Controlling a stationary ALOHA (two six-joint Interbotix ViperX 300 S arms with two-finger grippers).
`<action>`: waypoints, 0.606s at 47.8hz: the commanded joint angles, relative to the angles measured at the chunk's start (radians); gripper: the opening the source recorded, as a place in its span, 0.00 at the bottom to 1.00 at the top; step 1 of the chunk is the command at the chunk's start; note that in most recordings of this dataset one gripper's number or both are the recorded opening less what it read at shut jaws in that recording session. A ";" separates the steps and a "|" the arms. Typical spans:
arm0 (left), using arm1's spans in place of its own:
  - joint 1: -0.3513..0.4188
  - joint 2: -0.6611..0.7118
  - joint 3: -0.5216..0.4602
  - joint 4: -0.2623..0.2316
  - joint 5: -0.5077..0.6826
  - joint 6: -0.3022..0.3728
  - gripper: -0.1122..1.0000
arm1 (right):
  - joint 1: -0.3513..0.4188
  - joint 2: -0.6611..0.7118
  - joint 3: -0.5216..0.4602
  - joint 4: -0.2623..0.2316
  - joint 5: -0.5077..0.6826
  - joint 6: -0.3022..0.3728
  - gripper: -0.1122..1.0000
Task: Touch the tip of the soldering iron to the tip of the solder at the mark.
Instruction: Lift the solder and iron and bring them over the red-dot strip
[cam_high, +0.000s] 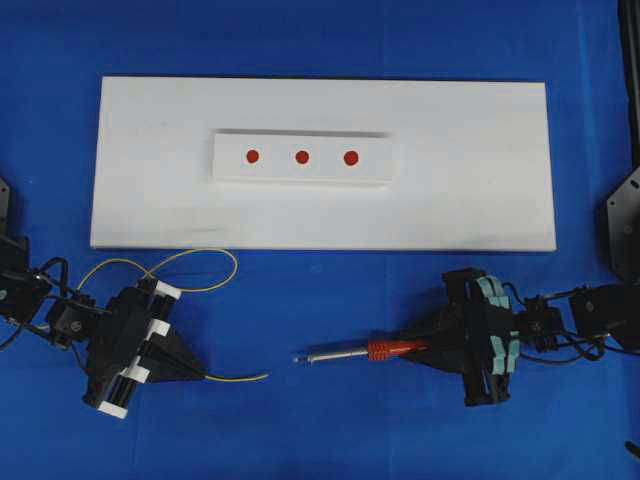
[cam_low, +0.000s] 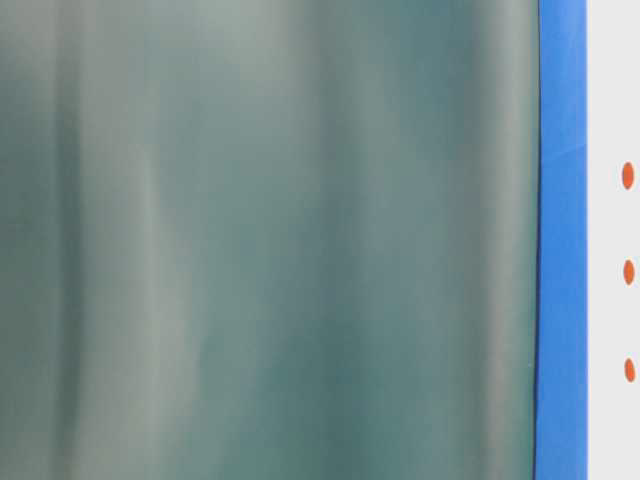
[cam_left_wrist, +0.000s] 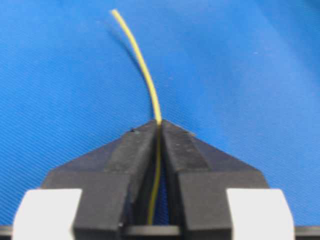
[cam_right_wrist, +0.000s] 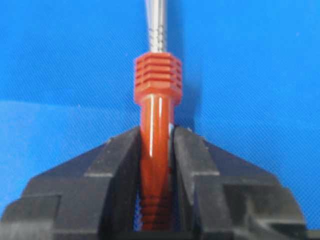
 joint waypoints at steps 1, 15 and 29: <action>-0.006 -0.011 -0.006 0.003 0.015 -0.002 0.12 | 0.005 -0.009 -0.009 -0.009 0.003 0.002 0.16; 0.012 -0.109 -0.032 0.003 0.132 -0.003 0.12 | 0.002 -0.101 0.000 -0.008 0.058 -0.002 0.16; 0.049 -0.387 -0.114 0.005 0.543 -0.003 0.12 | -0.051 -0.357 -0.015 -0.005 0.342 -0.074 0.16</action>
